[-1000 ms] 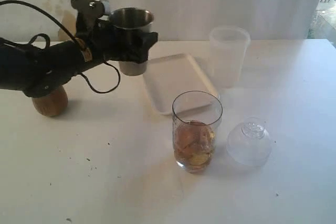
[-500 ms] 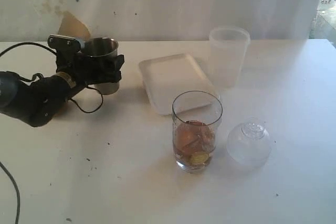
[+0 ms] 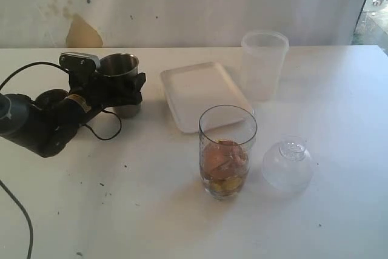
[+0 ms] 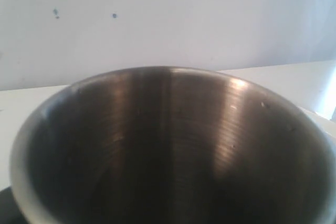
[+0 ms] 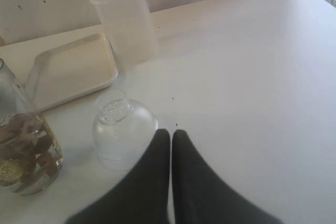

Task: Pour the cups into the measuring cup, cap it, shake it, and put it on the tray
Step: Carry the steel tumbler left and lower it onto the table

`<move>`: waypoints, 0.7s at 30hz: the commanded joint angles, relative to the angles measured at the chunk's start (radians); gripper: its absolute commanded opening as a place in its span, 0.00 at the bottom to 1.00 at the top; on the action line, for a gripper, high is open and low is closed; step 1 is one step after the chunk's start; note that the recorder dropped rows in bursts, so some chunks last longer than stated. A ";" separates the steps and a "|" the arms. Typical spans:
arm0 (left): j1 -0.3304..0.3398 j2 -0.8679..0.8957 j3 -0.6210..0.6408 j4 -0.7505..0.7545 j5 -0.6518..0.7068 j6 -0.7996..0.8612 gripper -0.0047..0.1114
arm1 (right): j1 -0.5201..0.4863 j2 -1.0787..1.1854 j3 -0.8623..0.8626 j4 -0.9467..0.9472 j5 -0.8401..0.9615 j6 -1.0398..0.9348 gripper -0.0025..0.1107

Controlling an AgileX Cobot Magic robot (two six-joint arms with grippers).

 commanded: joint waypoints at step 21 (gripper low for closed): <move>-0.002 -0.112 -0.005 0.084 -0.019 -0.044 0.94 | -0.003 -0.004 0.006 -0.007 -0.002 0.005 0.03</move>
